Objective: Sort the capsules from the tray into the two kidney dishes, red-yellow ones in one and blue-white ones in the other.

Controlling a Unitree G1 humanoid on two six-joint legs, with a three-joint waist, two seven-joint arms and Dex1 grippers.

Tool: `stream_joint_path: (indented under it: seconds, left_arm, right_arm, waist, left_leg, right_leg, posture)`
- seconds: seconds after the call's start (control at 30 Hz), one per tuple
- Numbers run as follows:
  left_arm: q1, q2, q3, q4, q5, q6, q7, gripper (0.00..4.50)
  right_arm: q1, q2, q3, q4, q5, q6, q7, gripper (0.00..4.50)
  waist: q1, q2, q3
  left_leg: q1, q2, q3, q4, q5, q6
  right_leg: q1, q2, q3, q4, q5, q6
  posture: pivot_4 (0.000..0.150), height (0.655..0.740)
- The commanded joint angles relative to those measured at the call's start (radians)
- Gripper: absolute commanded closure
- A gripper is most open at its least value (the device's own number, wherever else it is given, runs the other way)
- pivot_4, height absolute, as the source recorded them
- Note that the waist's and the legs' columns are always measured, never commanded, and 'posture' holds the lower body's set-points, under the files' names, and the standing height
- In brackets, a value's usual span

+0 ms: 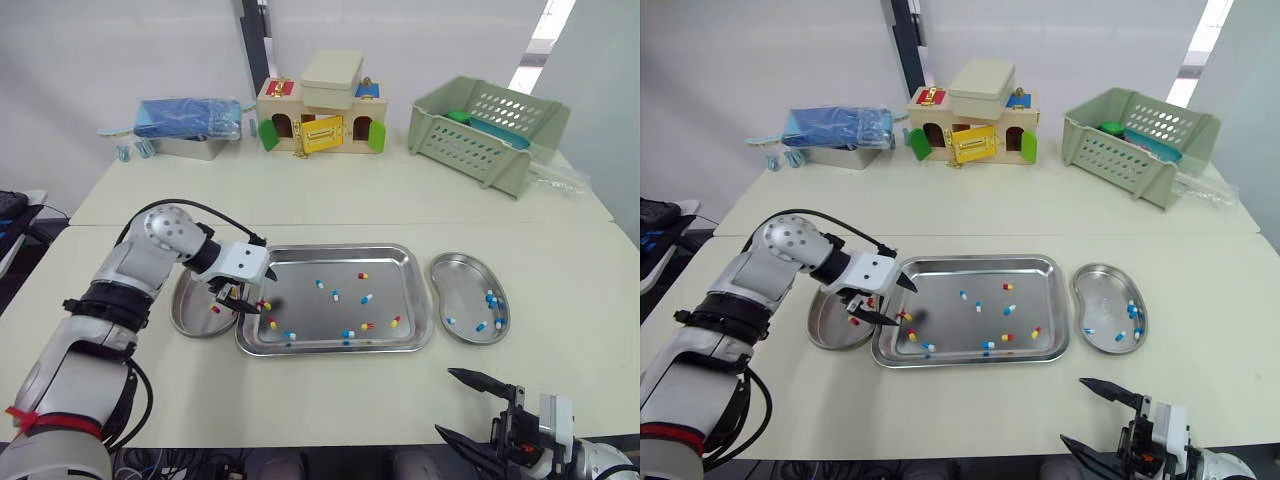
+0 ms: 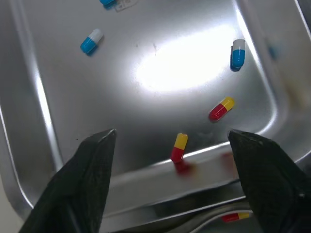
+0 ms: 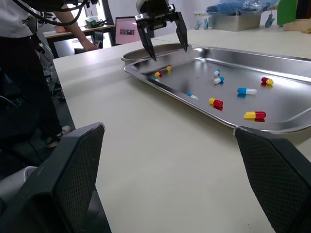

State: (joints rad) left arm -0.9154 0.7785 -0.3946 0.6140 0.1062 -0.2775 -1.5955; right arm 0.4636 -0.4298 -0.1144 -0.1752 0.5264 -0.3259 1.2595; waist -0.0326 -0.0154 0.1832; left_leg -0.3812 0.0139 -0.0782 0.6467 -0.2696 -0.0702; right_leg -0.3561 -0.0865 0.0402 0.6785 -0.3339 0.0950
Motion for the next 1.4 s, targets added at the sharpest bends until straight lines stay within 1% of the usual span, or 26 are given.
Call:
stream_joint_path:
  seconds: [0.03, 0.27, 0.4, 0.77, 0.97, 1.07, 1.1, 1.13, 1.23, 1.27, 1.4]
  left_arm:
    - [-0.047, -0.009, -0.027, 0.036, 0.055, -0.043, -0.004, 2.24]
    - [-0.071, -0.022, -0.075, 0.037, 0.153, -0.030, -0.002, 2.24]
    - [-0.063, -0.030, -0.088, 0.032, 0.188, -0.024, 0.017, 2.24]
    - [-0.054, -0.060, -0.109, 0.001, 0.255, -0.014, 0.050, 2.24]
    - [-0.043, -0.064, -0.118, -0.030, 0.263, -0.008, 0.034, 2.24]
    - [-0.038, -0.062, -0.118, -0.040, 0.263, -0.004, 0.029, 2.77]
    - [-0.036, -0.062, -0.118, -0.043, 0.261, -0.003, 0.026, 3.02]
    - [-0.034, -0.061, -0.119, -0.046, 0.260, -0.003, 0.023, 3.39]
    - [-0.030, -0.058, -0.119, -0.053, 0.259, -0.003, 0.018, 4.30]
    - [-0.029, -0.058, -0.118, -0.054, 0.259, -0.004, 0.016, 4.44]
    - [-0.022, -0.062, -0.109, -0.060, 0.243, -0.009, 0.014, 4.44]
  right_arm:
    - [0.022, 0.002, 0.007, -0.038, -0.003, -0.028, -0.020, 0.00]
    - [0.034, 0.007, 0.028, -0.034, -0.012, -0.056, -0.049, 0.00]
    - [0.041, 0.011, 0.038, -0.038, -0.014, -0.067, -0.065, 0.00]
    - [0.039, -0.019, 0.053, -0.133, -0.013, -0.006, -0.145, 0.00]
    - [0.039, -0.028, 0.058, -0.156, -0.014, 0.009, -0.169, 0.00]
    - [0.040, -0.027, 0.061, -0.160, -0.016, 0.009, -0.178, 0.00]
    - [0.041, -0.027, 0.062, -0.162, -0.016, 0.010, -0.181, 0.00]
    - [0.043, -0.027, 0.063, -0.164, -0.015, 0.010, -0.183, 0.00]
    - [0.048, -0.028, 0.066, -0.169, -0.016, 0.011, -0.187, 0.00]
    - [0.048, -0.029, 0.067, -0.171, -0.016, 0.013, -0.189, 0.00]
    - [0.045, -0.033, 0.071, -0.178, -0.018, 0.019, -0.198, 0.00]
  waist:
    - [0.000, 0.000, 0.000]
    - [-0.001, 0.000, 0.000]
    - [-0.004, 0.000, 0.000]
    - [-0.002, 0.000, 0.000]
    - [0.000, 0.000, 0.000]
    - [0.000, 0.000, 0.000]
    - [0.000, 0.000, 0.000]
    - [0.000, 0.000, 0.000]
    - [0.000, 0.000, 0.000]
    - [0.000, 0.000, 0.000]
    - [0.000, 0.000, -0.001]
  left_leg:
    - [0.000, 0.000, 0.000, 0.000, 0.000, 0.000]
    - [0.000, 0.000, 0.000, 0.000, 0.000, 0.000]
    - [0.000, 0.000, 0.000, 0.000, 0.000, 0.000]
    - [0.001, 0.000, -0.001, 0.000, 0.000, 0.000]
    - [0.002, 0.000, -0.001, 0.000, 0.000, 0.000]
    - [0.002, 0.000, -0.001, 0.000, 0.000, 0.000]
    - [0.002, 0.000, -0.001, 0.000, 0.000, 0.000]
    - [0.002, 0.000, -0.001, 0.000, 0.000, 0.000]
    - [0.002, 0.000, -0.001, 0.000, 0.000, 0.000]
    - [0.002, 0.000, -0.001, 0.000, 0.000, 0.000]
    - [0.002, 0.000, -0.001, 0.000, 0.000, 0.000]
  right_leg:
    - [0.000, 0.000, 0.000, 0.000, 0.000, 0.000]
    - [0.000, 0.000, 0.000, 0.000, 0.000, 0.000]
    - [0.000, 0.000, 0.000, 0.000, 0.000, 0.000]
    - [0.000, 0.000, 0.000, 0.000, 0.000, 0.000]
    - [0.002, 0.000, 0.000, 0.000, 0.000, 0.000]
    - [0.002, 0.000, 0.000, 0.000, 0.000, 0.000]
    - [0.002, 0.000, 0.000, 0.000, 0.000, 0.000]
    - [0.002, 0.000, 0.000, 0.000, 0.000, 0.000]
    - [0.002, 0.000, 0.000, 0.000, 0.000, 0.000]
    - [0.002, 0.000, 0.000, 0.000, 0.000, 0.000]
    - [0.002, 0.000, 0.000, 0.000, 0.000, 0.000]
  posture:
    - [0.150, 0.7400]
    - [0.150, 0.7400]
    - [0.150, 0.7400]
    - [0.150, 0.7400]
    - [0.150, 0.7400]
    - [0.150, 0.7400]
    - [0.150, 0.7400]
    - [0.150, 0.7400]
    - [0.150, 0.7400]
    - [0.150, 0.7400]
    - [0.150, 0.7400]
